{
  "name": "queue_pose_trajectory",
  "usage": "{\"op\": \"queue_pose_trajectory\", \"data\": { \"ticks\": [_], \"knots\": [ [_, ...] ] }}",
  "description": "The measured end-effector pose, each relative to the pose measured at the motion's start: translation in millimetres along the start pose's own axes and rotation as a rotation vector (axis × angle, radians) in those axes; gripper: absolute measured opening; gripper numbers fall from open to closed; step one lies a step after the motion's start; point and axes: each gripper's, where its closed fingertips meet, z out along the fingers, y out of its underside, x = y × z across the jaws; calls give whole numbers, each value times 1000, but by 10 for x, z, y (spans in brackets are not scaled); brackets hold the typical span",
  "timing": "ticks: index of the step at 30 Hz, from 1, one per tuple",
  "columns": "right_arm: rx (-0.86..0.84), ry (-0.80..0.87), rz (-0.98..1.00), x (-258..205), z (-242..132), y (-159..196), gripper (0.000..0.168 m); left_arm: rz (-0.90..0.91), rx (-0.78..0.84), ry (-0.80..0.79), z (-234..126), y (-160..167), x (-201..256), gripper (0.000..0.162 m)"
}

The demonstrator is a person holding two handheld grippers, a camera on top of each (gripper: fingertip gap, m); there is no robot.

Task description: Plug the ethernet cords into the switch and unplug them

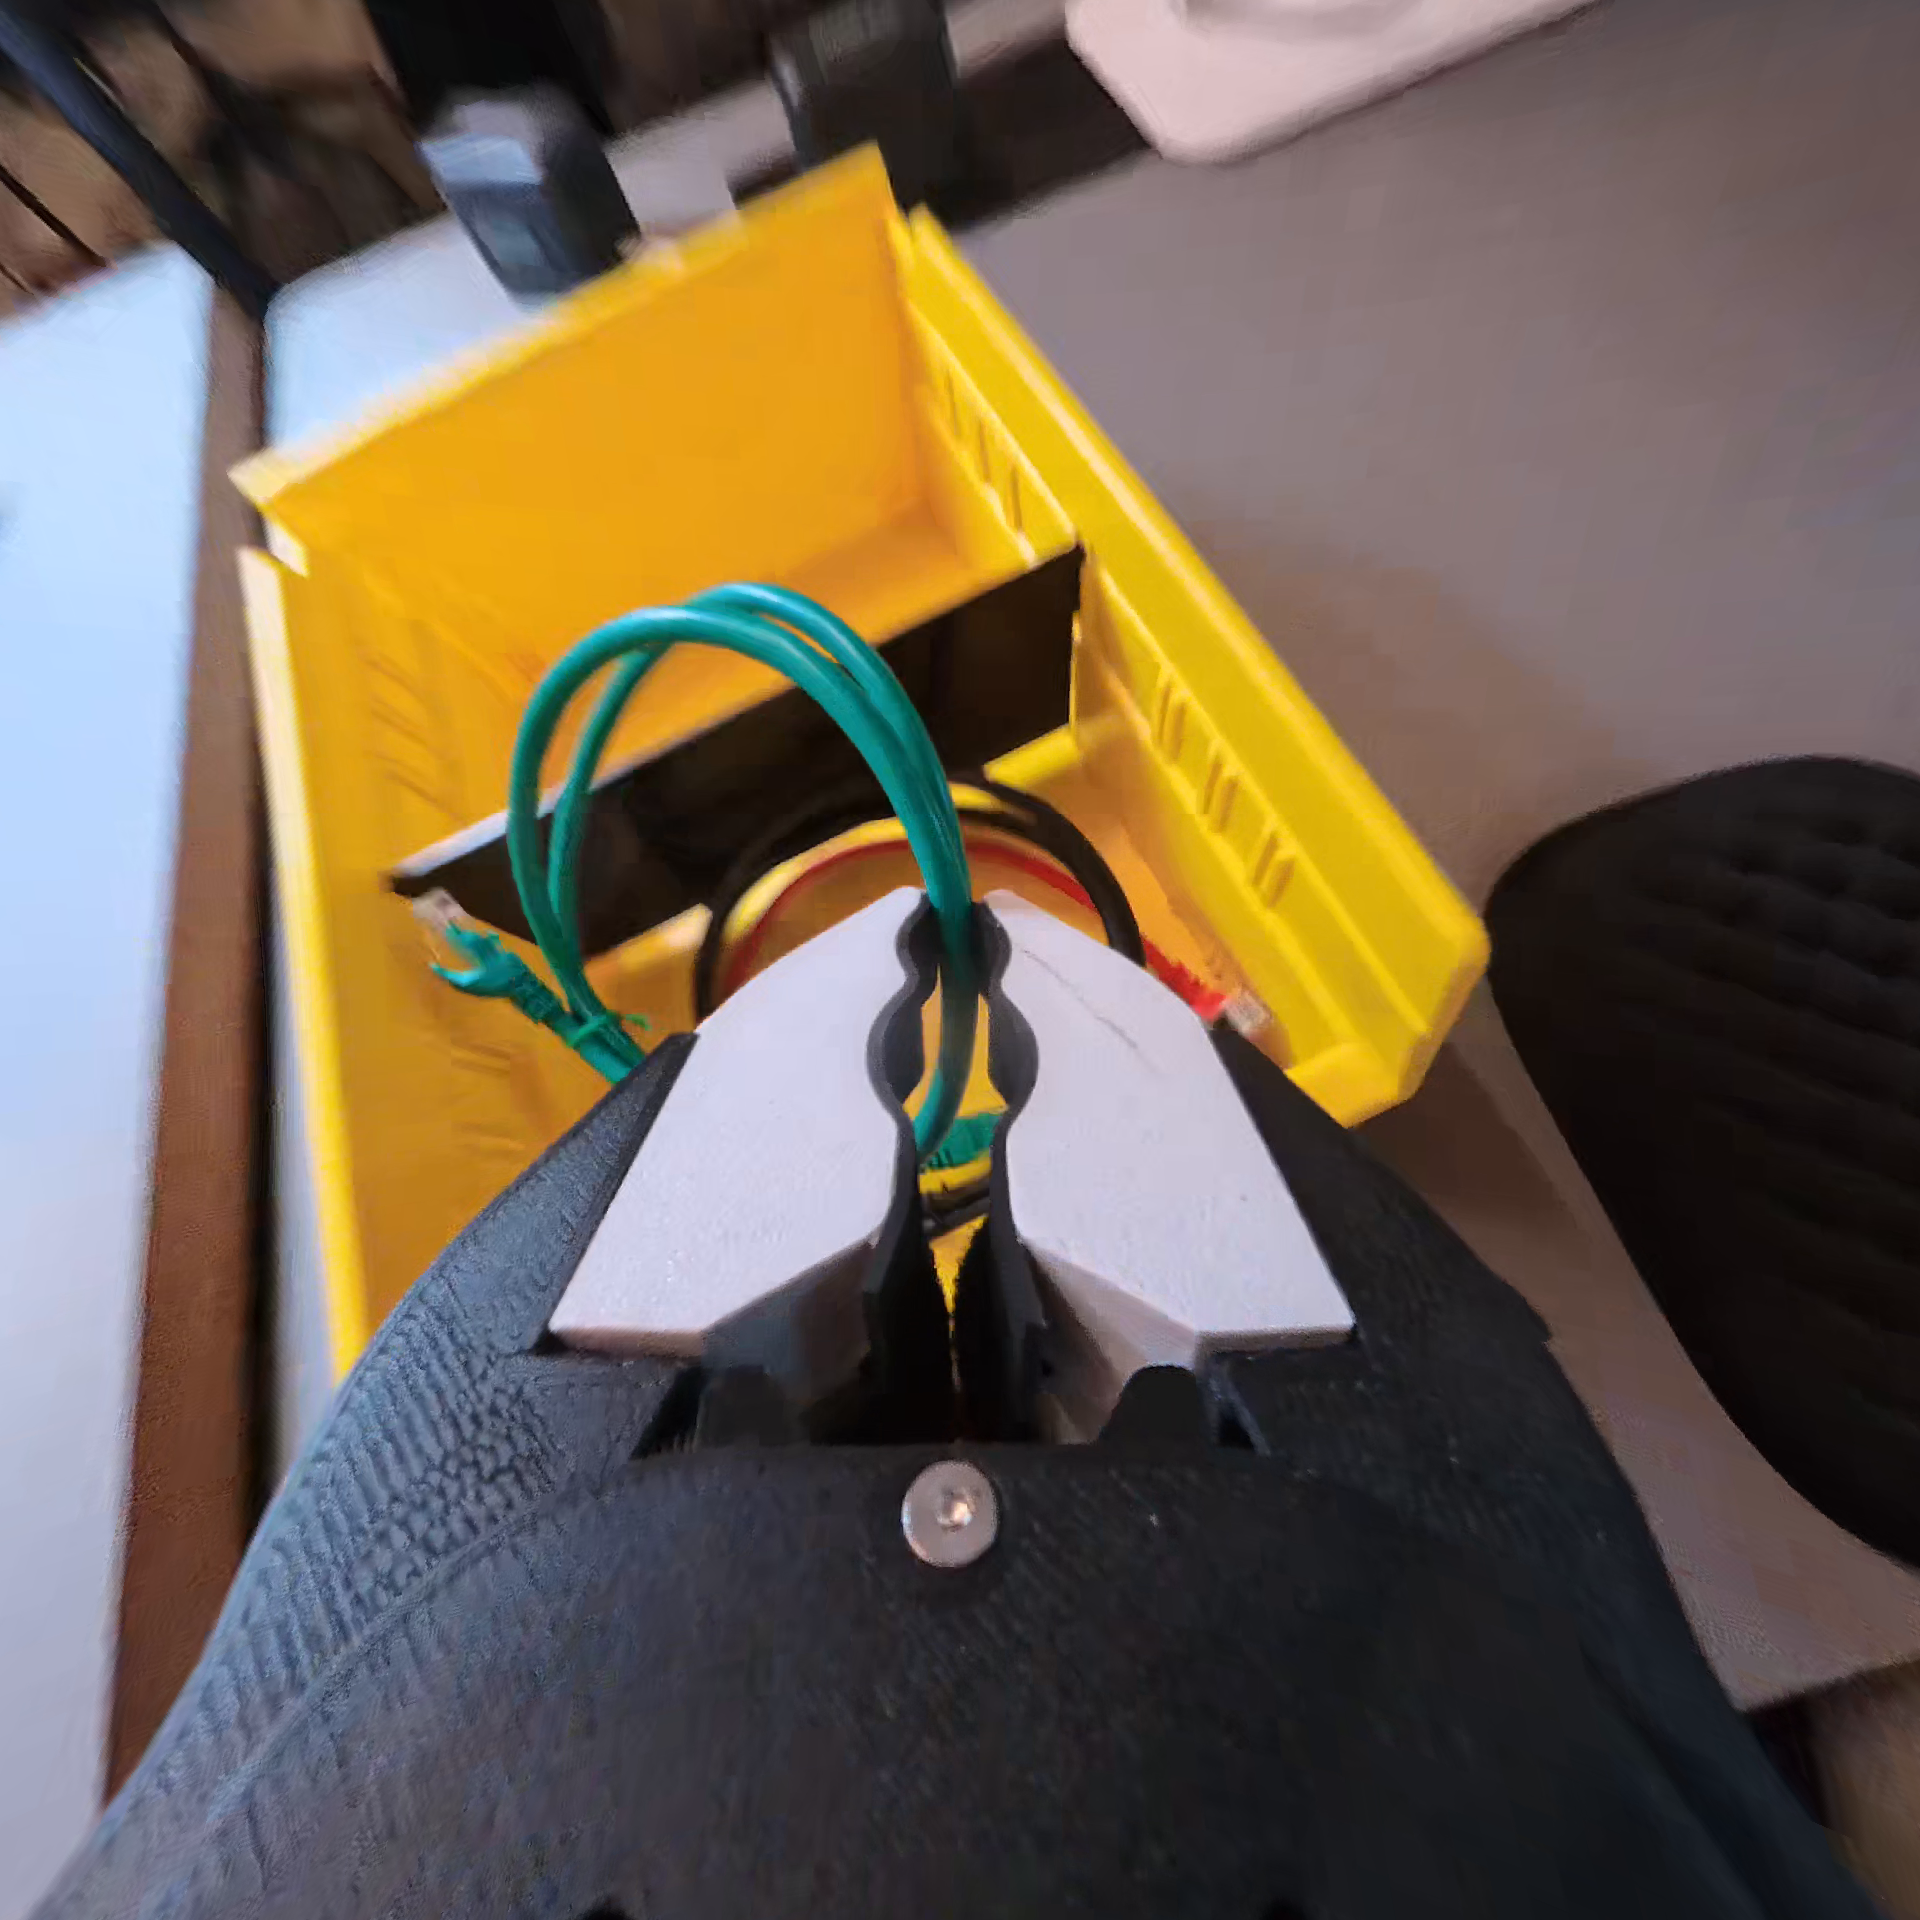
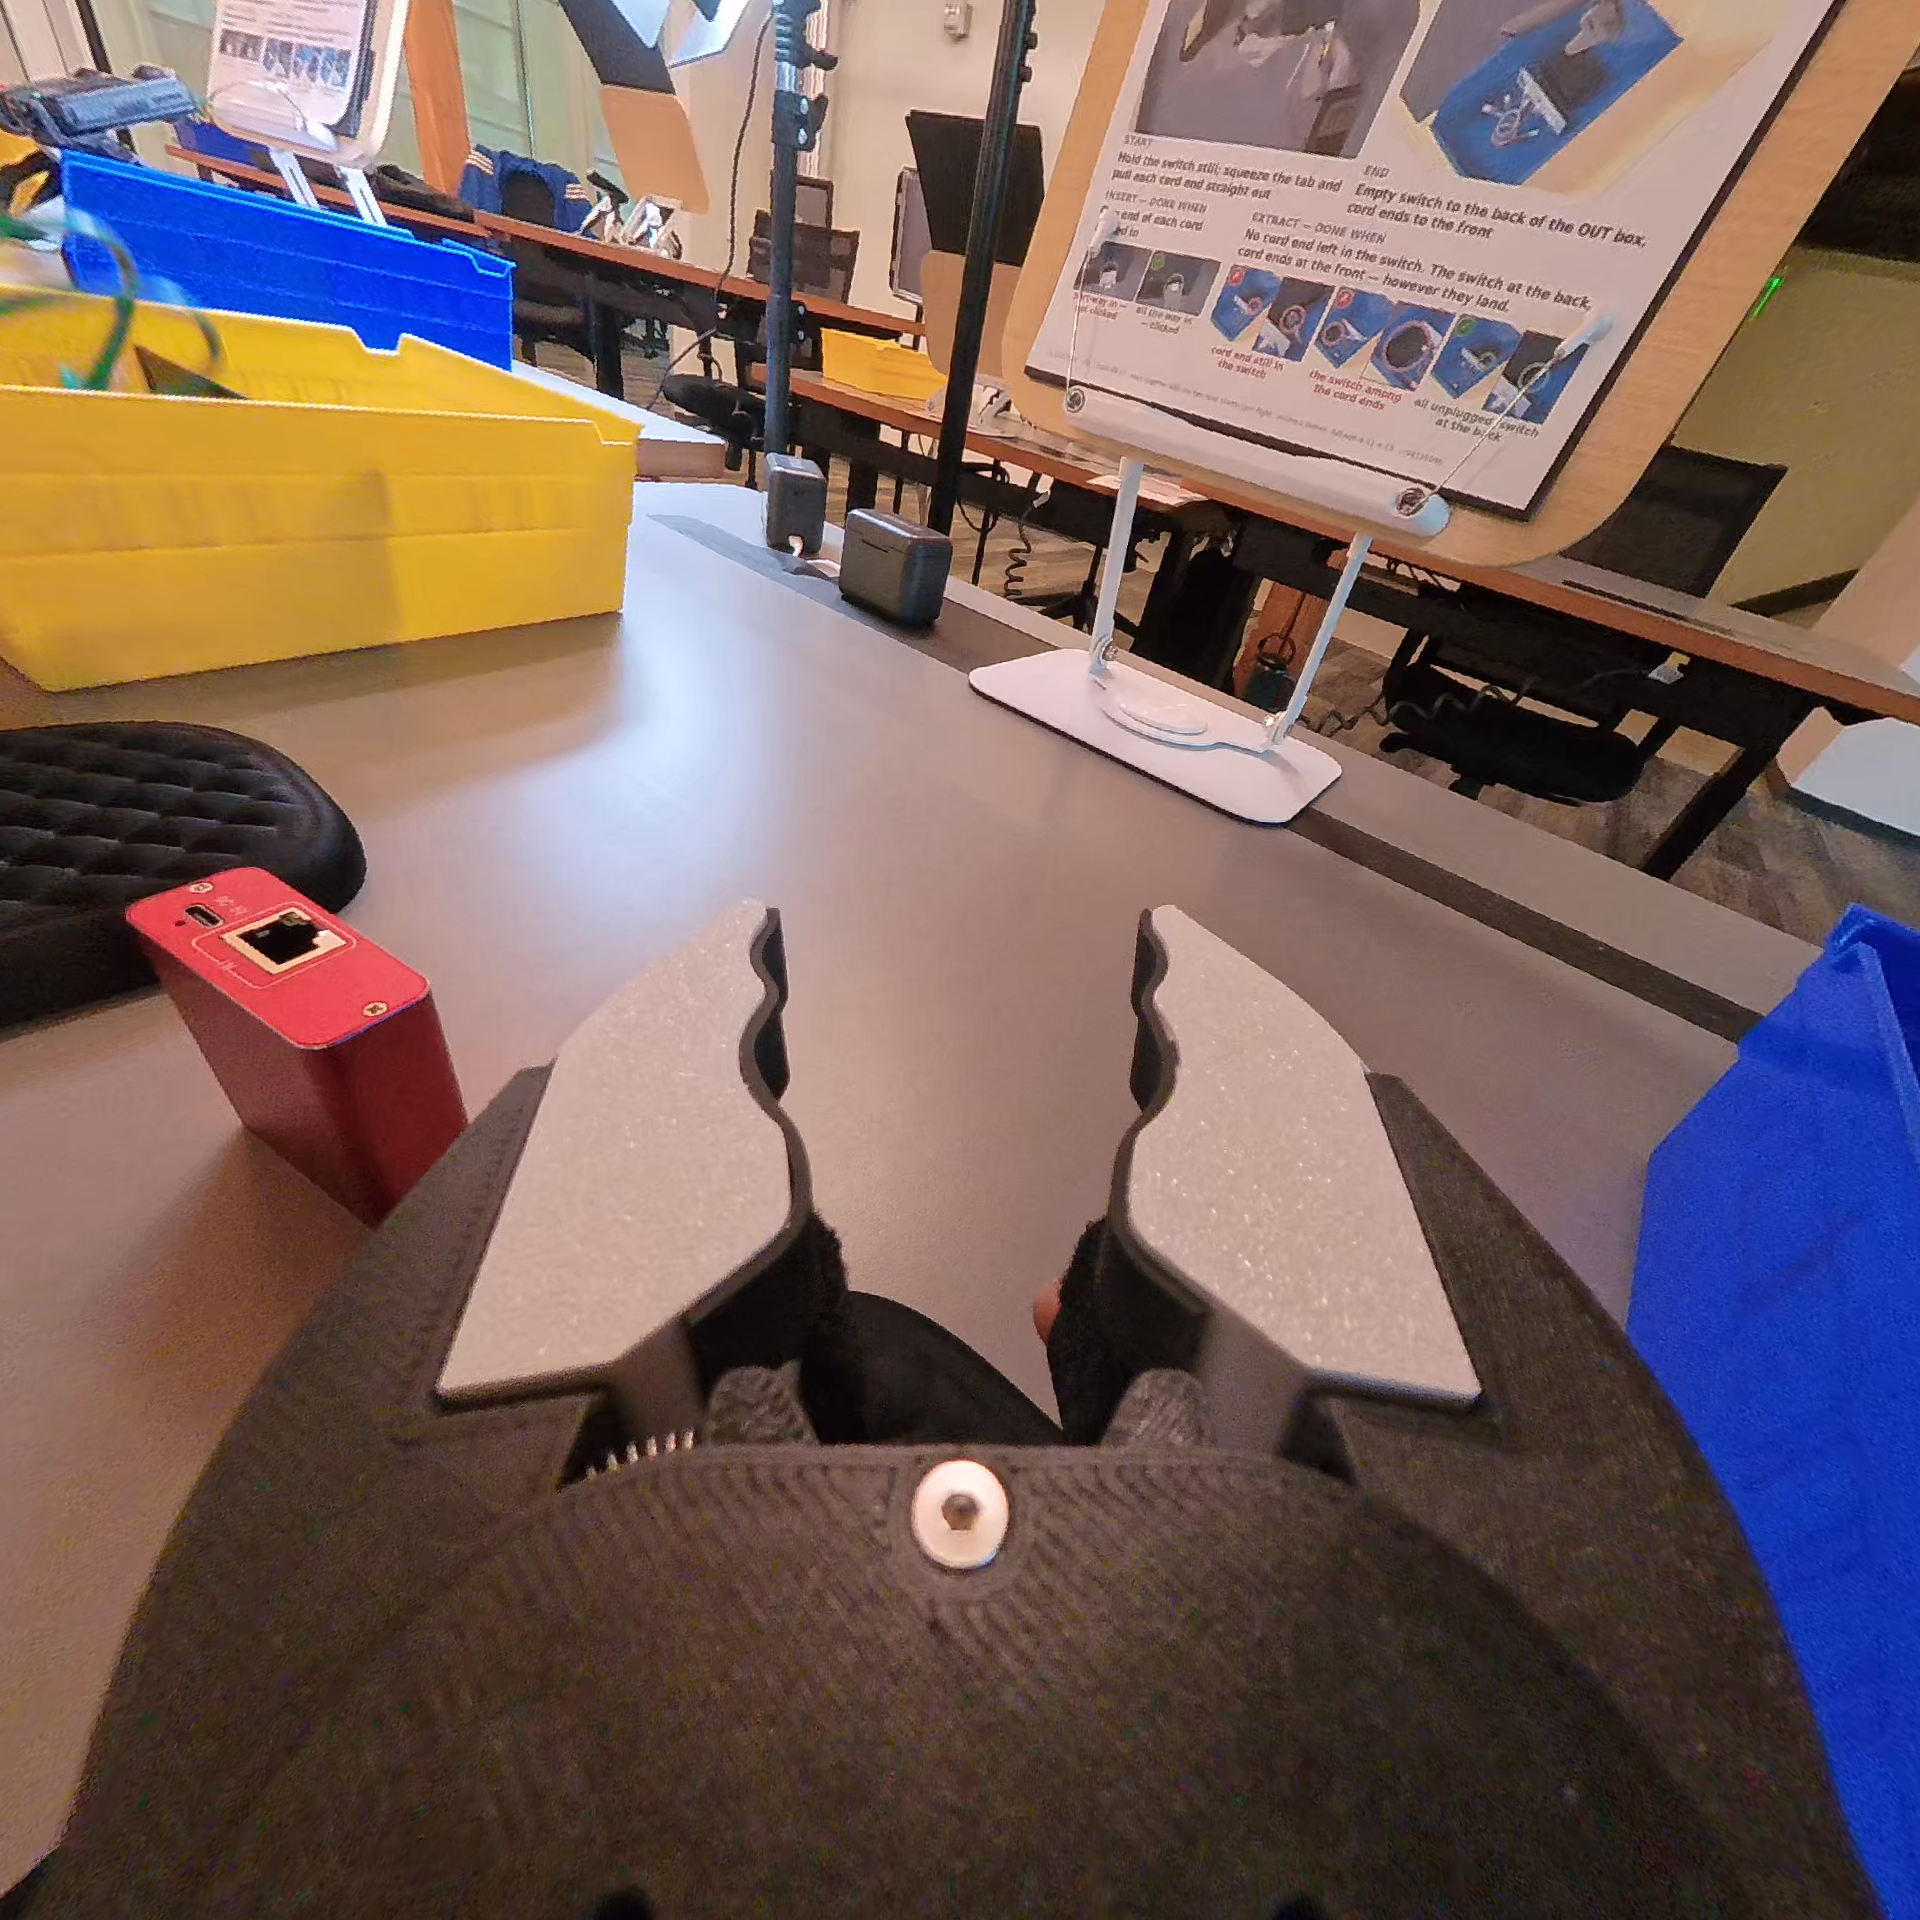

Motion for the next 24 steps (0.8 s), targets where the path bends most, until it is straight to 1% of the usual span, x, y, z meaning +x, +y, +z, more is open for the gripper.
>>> {"op": "queue_pose_trajectory", "data": {
  "ticks": [4, 6, 8, 10, 12, 14, 16, 17, 19, 21, 22, 24],
  "knots": [
    [2, -3, -12, -13, -1, -4, 64, 92, 274, -122, -480, -608, -38, 5],
    [5, -3, -18, -18, -4, -7, 64, 130, 430, -83, -709, -906, 128, 5],
    [6, -3, -21, -20, -5, -9, 64, 212, 588, -10, -907, -1160, 410, 5],
    [6, -3, -23, -21, -5, -9, 65, 316, 679, 22, -1018, -1307, 694, 6],
    [11, 0, -26, -19, -11, -20, 65, 438, 699, 28, -1022, -1365, 967, 6],
    [22, -3, -41, -32, -20, -48, 65, 554, 717, -6, -988, -1411, 1199, 6],
    [62, -58, -38, -130, -37, -163, 69, 673, 717, -31, -904, -1421, 1438, 5],
    [103, -116, 3, -227, -55, -283, 70, 735, 700, -51, -832, -1407, 1544, 5],
    [222, -283, 161, -468, -113, -645, 74, 839, 671, -70, -663, -1370, 1765, 5],
    [364, -450, 318, -679, -198, -1058, 72, 928, 647, -55, -494, -1314, 2009, 5],
    [405, -512, 377, -754, -214, -1214, 68, 971, 646, -55, -430, -1297, 2122, 5],
    [415, -598, 441, -883, -163, -1401, 65, 1052, 654, -48, -336, -1267, 2350, 5]
  ]
}}
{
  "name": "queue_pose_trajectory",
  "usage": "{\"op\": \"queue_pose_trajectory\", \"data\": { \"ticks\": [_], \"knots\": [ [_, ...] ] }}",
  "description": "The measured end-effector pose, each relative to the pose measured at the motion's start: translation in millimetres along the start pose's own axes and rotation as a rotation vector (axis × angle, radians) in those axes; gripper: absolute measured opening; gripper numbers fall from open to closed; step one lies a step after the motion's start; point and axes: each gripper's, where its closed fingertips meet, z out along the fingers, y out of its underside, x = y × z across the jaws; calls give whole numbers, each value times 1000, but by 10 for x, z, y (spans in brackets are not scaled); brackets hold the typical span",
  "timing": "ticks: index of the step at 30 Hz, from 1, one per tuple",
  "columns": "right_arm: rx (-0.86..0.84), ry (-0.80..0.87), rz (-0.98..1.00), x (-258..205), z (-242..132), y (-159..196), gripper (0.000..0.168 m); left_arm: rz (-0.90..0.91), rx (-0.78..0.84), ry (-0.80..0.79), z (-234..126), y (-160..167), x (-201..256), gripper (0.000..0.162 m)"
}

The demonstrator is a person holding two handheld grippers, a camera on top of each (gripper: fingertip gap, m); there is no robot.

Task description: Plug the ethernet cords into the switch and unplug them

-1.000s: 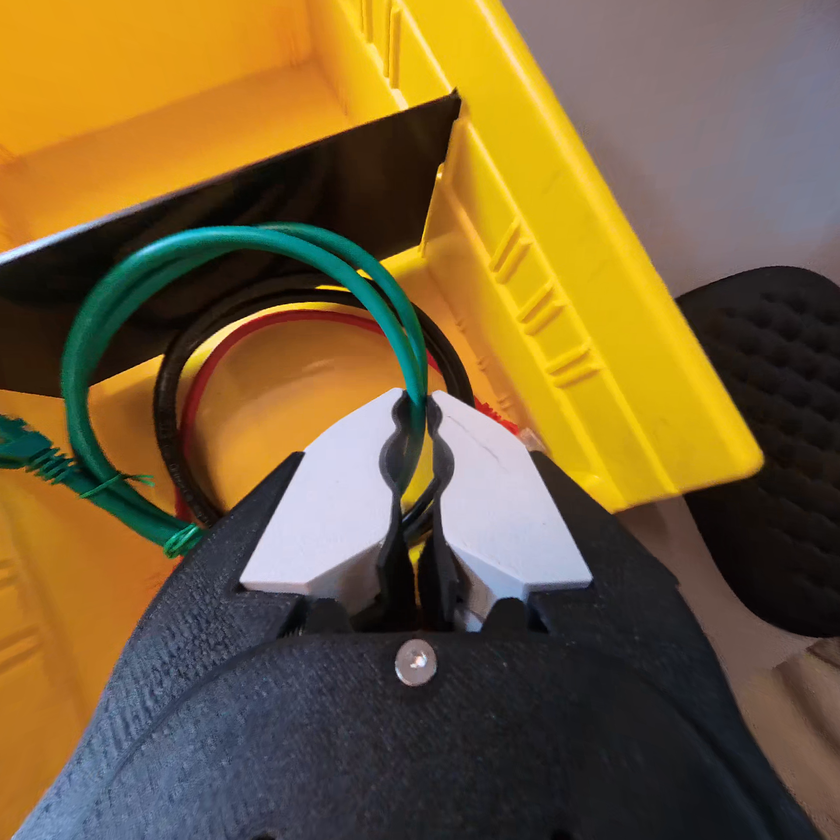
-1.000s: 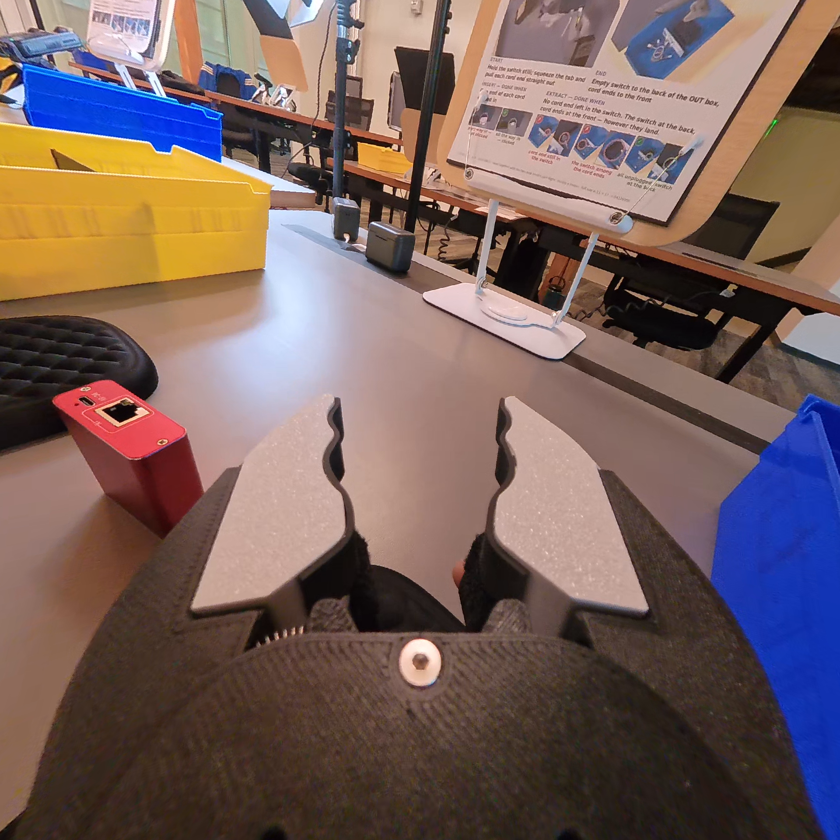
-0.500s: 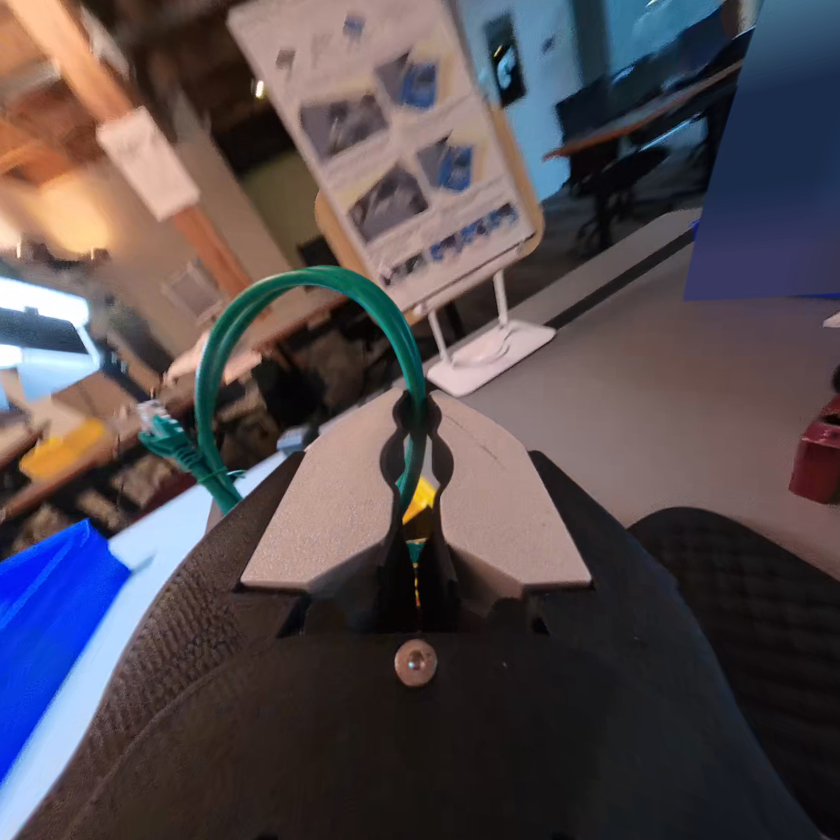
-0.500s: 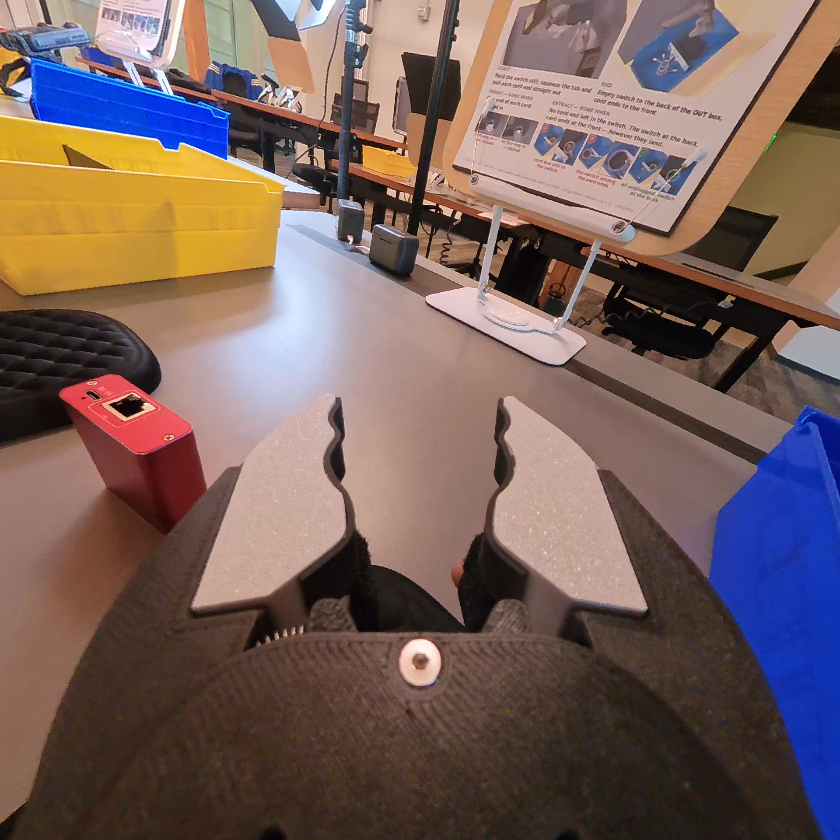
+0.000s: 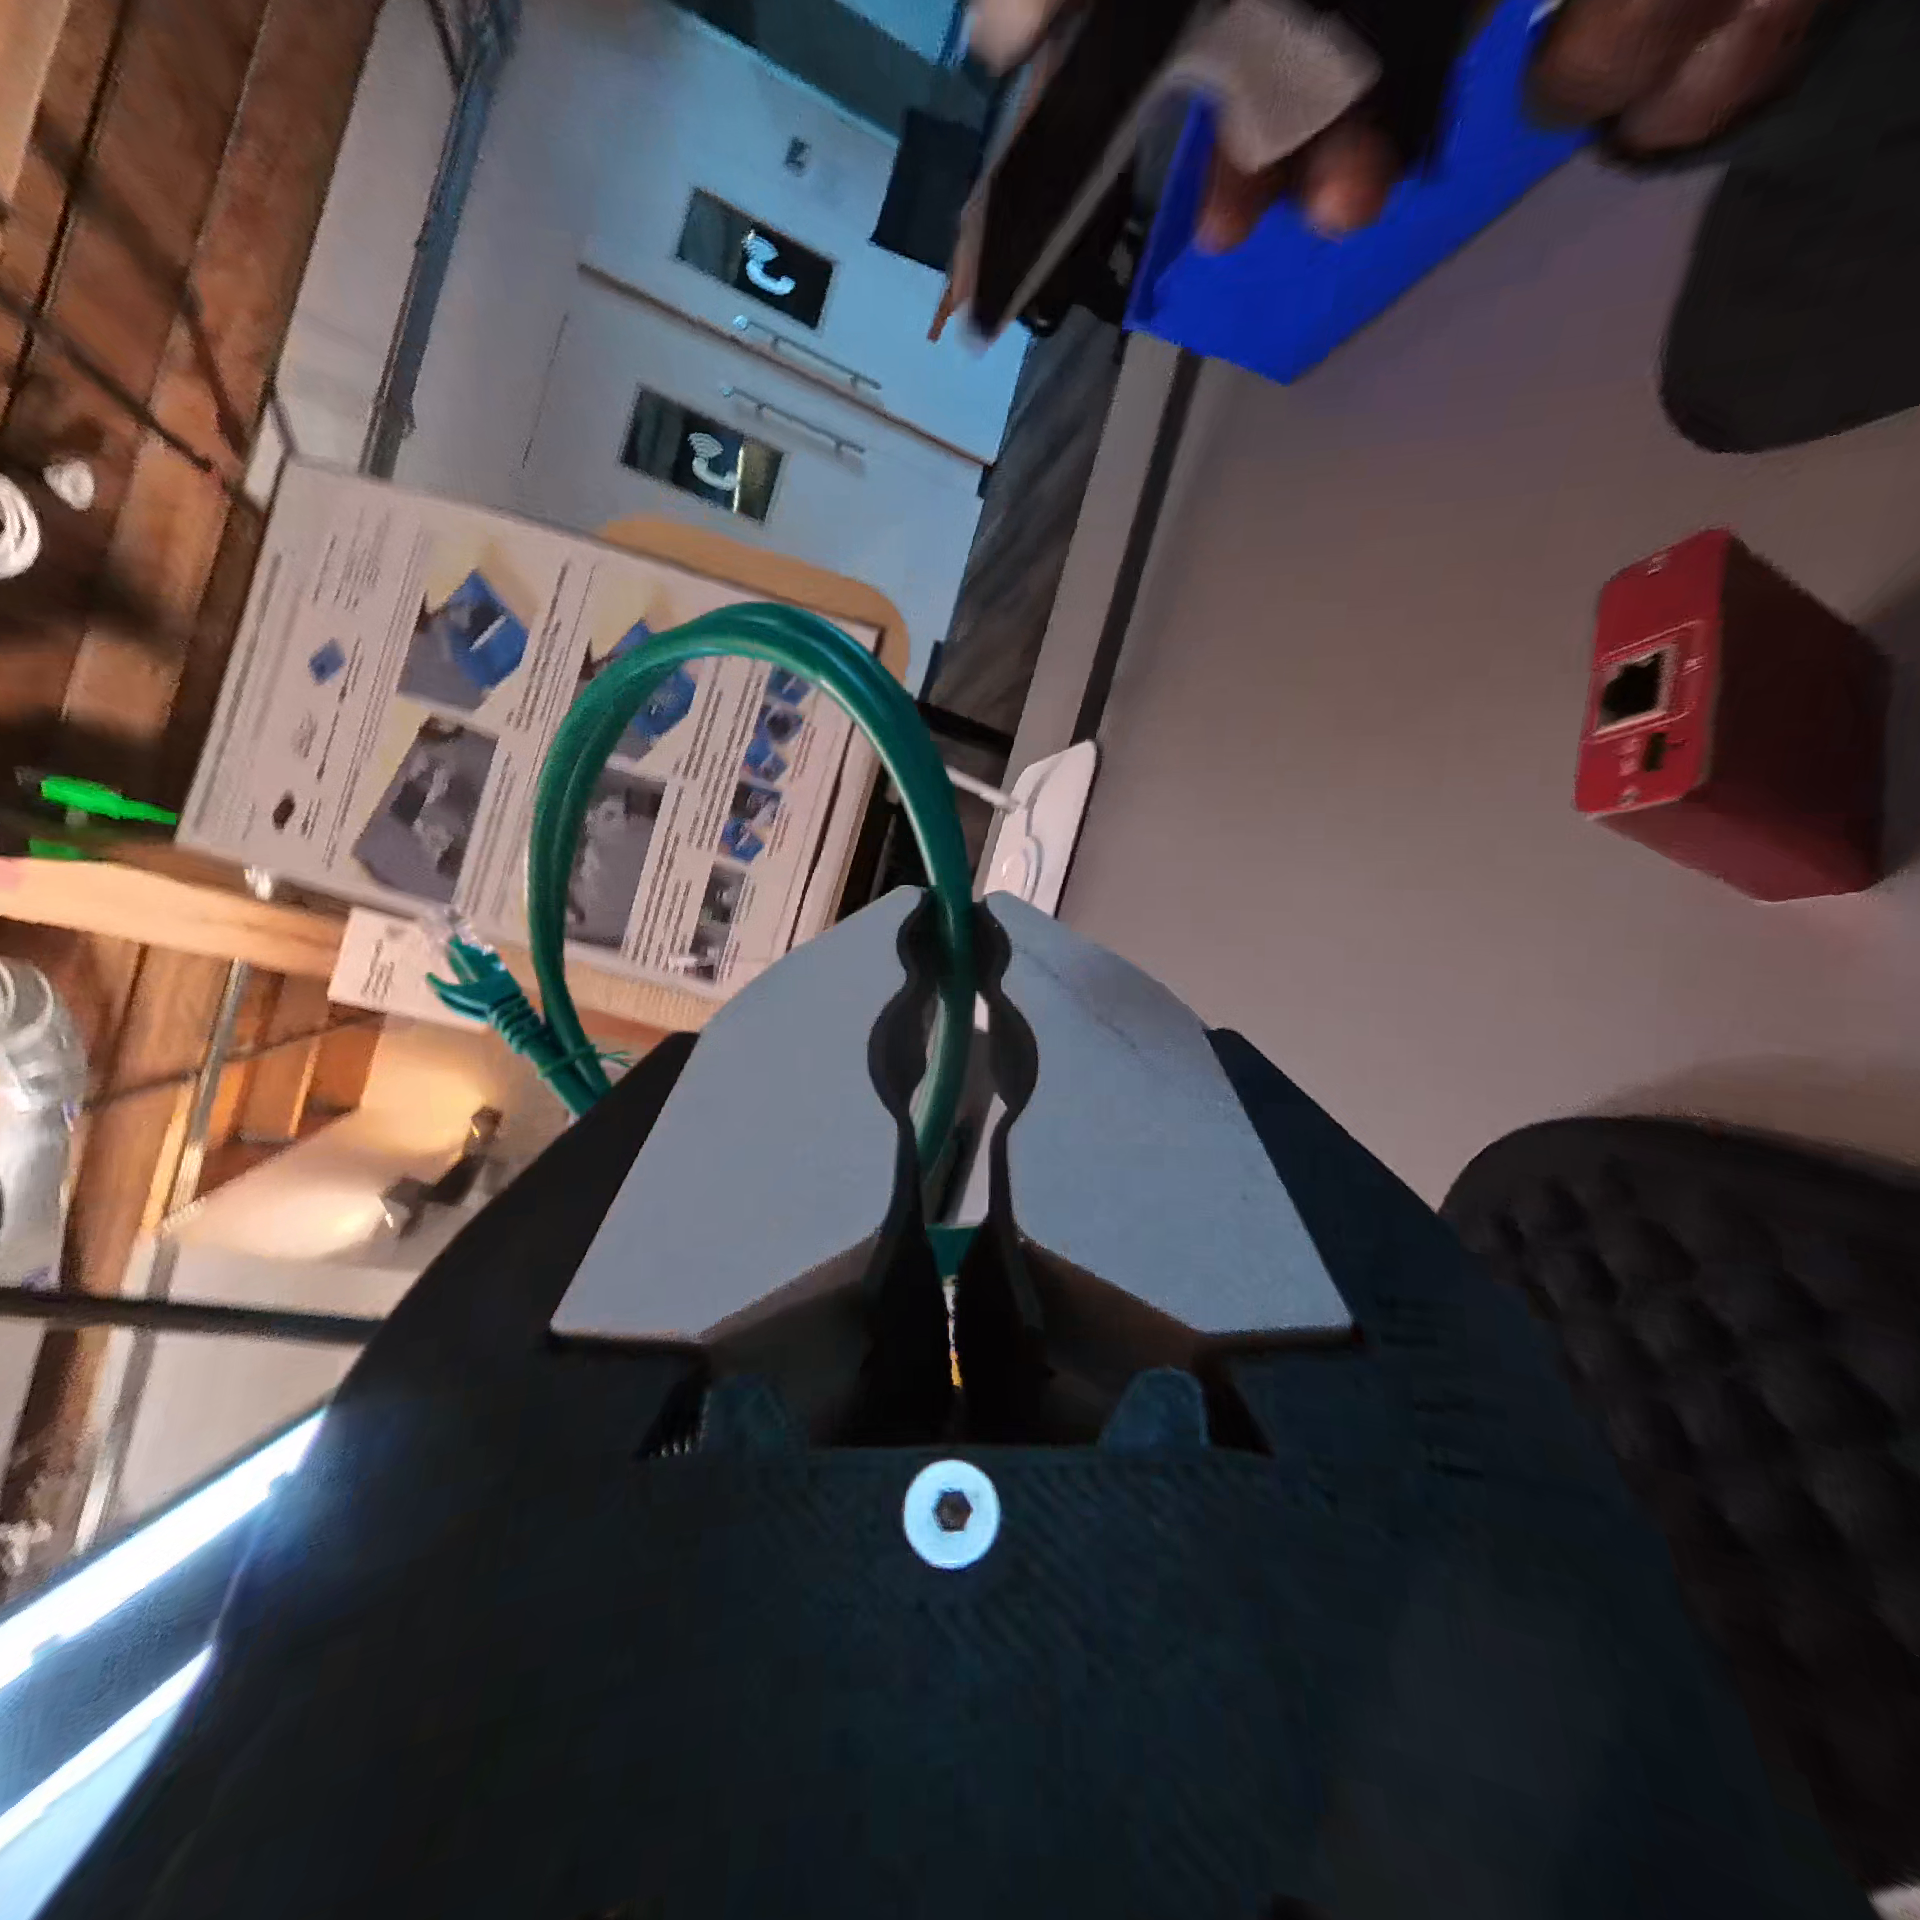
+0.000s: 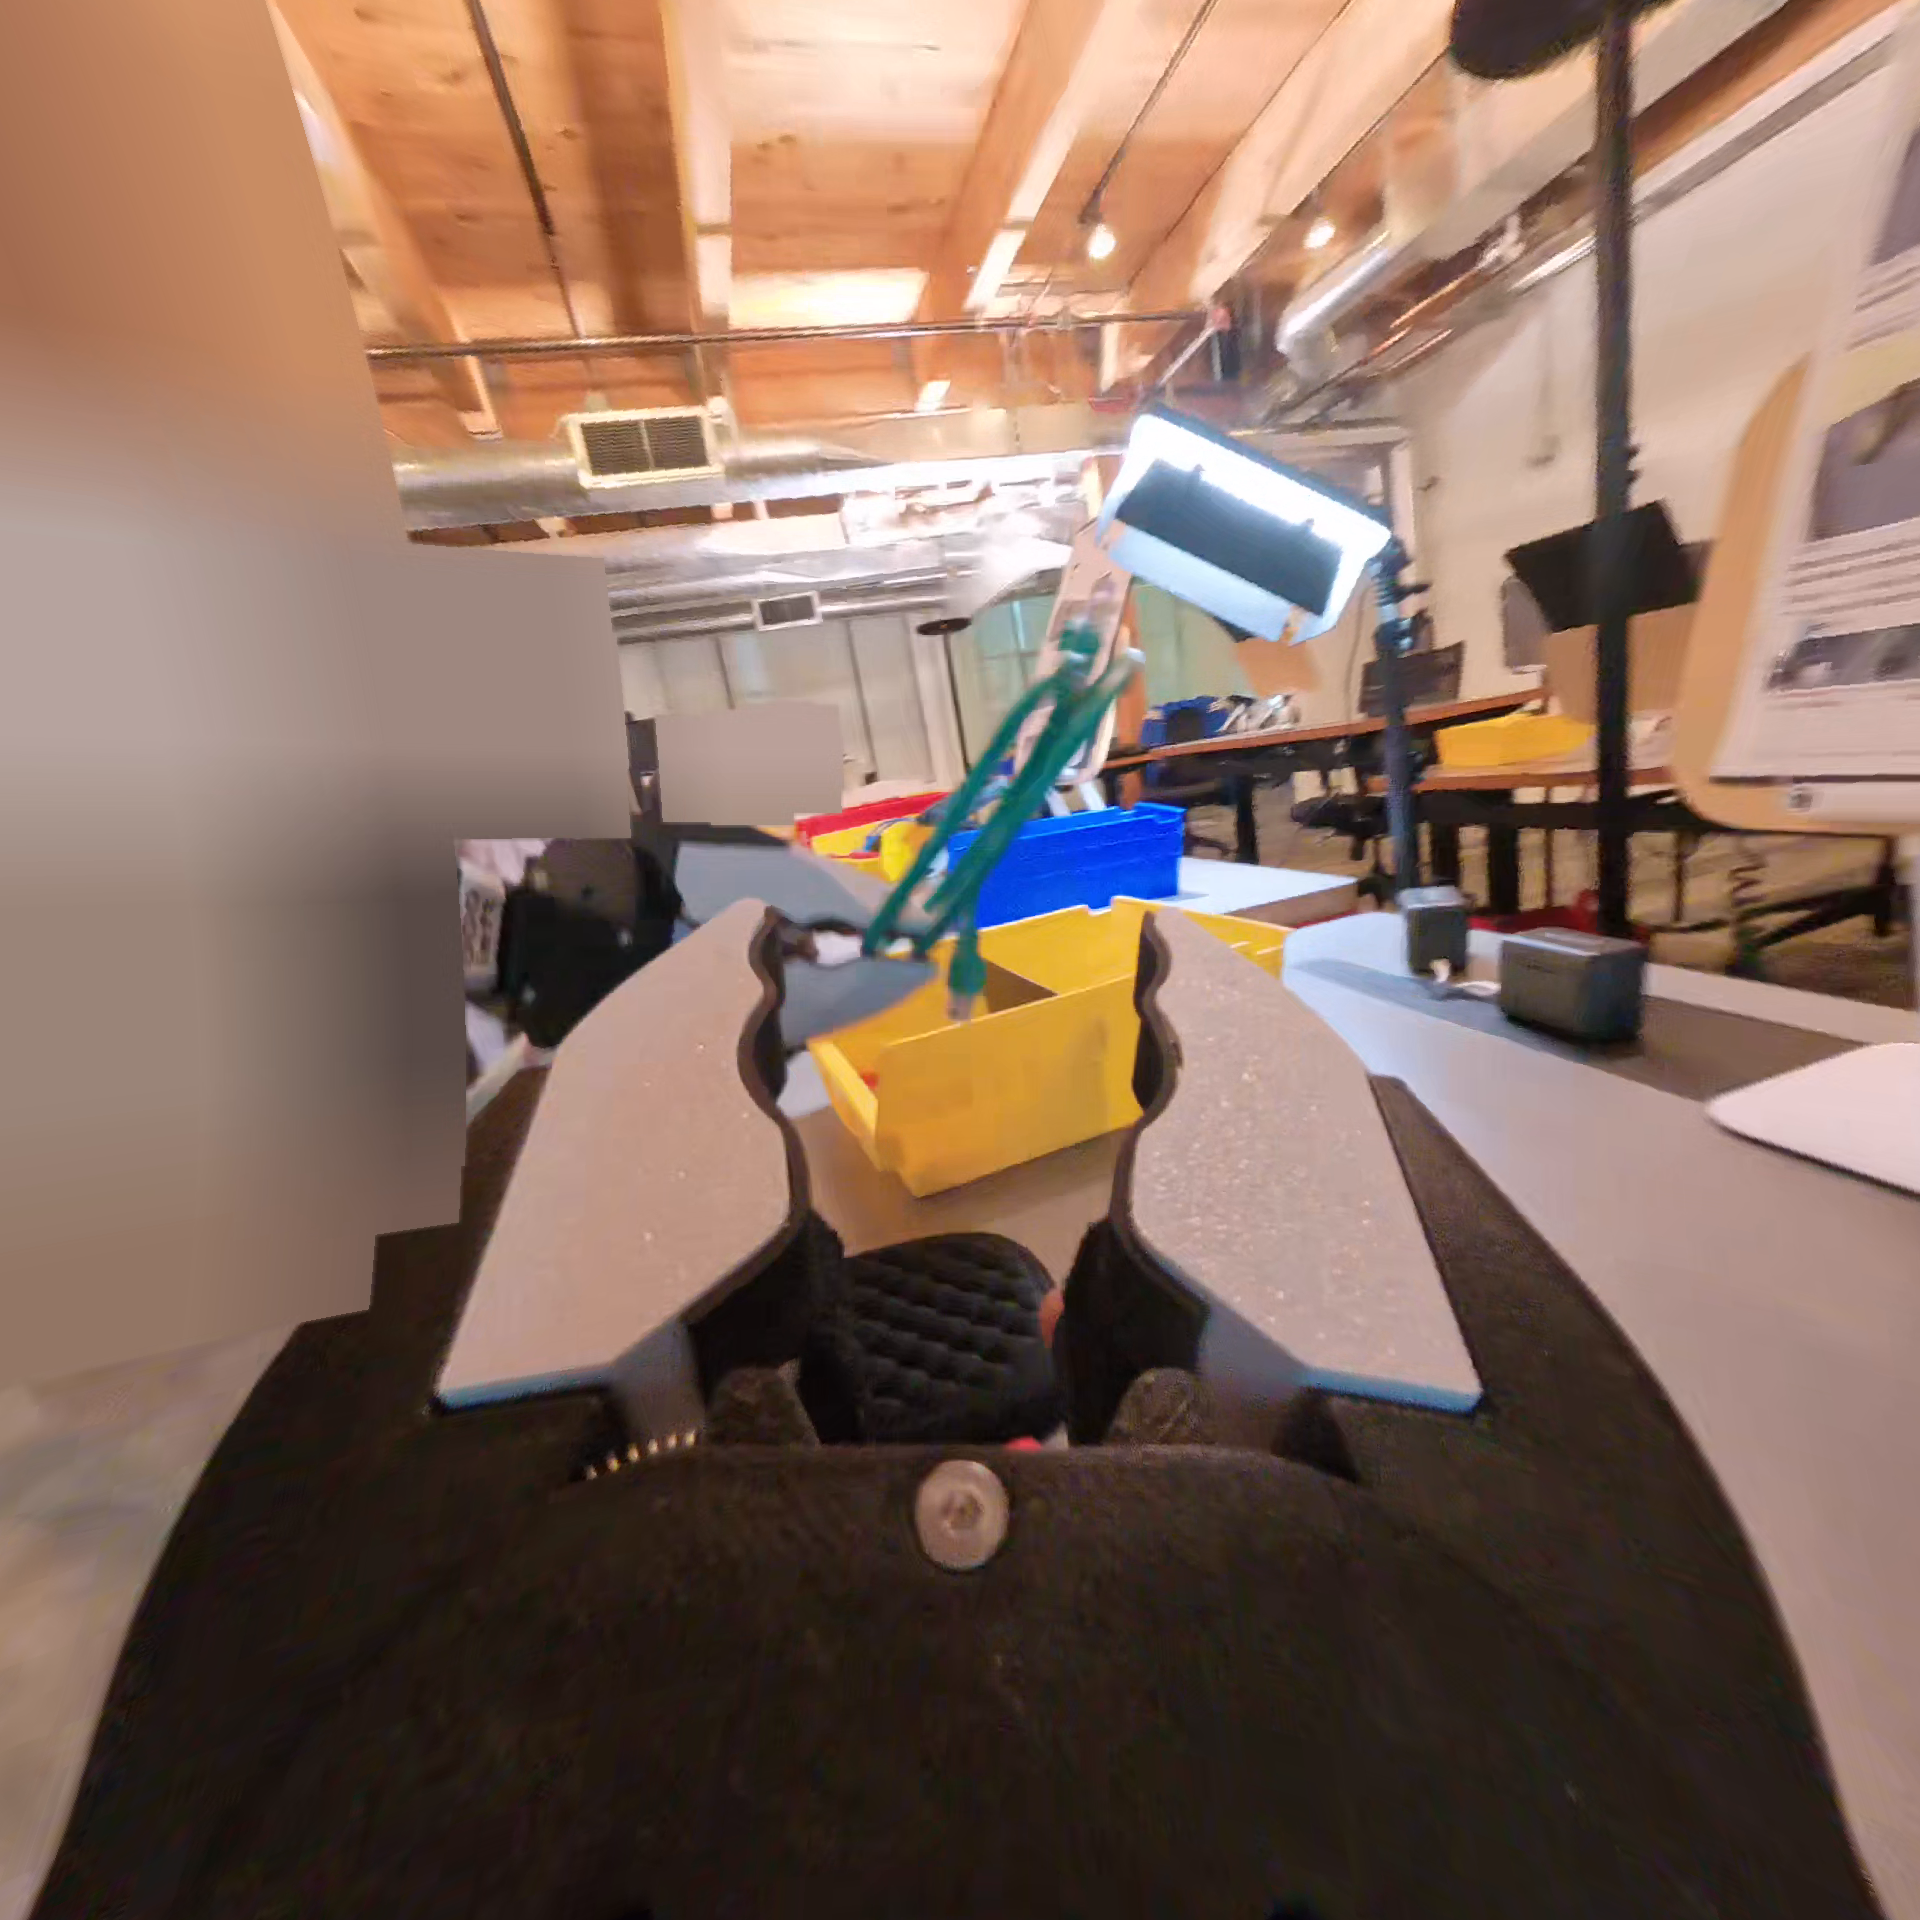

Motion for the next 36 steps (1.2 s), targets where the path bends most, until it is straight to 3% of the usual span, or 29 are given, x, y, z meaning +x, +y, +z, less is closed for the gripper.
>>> {"op": "queue_pose_trajectory", "data": {
  "ticks": [4, 5, 7, 10, 13, 16, 19, 22, 25, 28, 31, 32, 35, 36],
  "knots": [
    [-97, -16, 45, 34, 312, 112, 61, 56, 79, 51, 135, -279, 255, 5],
    [-116, -19, 51, 46, 354, 137, 53, 67, 89, 56, 153, -319, 294, 5],
    [-109, -52, 21, 23, 375, 135, 14, 40, 107, 72, 177, -361, 348, 7],
    [-43, -55, -7, 26, 316, 89, 4, -126, 175, 71, 136, -376, 272, 26],
    [36, -79, -13, -6, 209, 32, 4, -488, 381, -13, -57, -382, -146, 37],
    [80, -144, 88, -60, 159, 39, 4, -841, 565, -91, -209, -180, -598, 42],
    [165, -261, 205, -180, 133, -23, 3, -976, 556, -26, -97, -5, -616, 44],
    [238, -346, 321, -251, 130, -68, 3, -1001, 592, 66, -23, -109, -507, 42],
    [266, -380, 399, -283, 159, -30, 3, -935, 594, 65, -8, -161, -478, 14],
    [262, -393, 441, -323, 191, 46, 3, -919, 588, 86, -49, -123, -504, 11],
    [140, -378, 412, -399, 260, 253, 4, -929, 585, 158, -174, -64, -536, 9],
    [62, -386, 380, -458, 284, 356, 8, -910, 575, 178, -228, -45, -545, 9],
    [-158, -322, 178, -494, 312, 616, 50, -788, 480, 276, -395, 25, -479, 8],
    [-213, -274, 69, -447, 309, 659, 54, -738, 426, 326, -440, 56, -408, 8]
  ]
}}
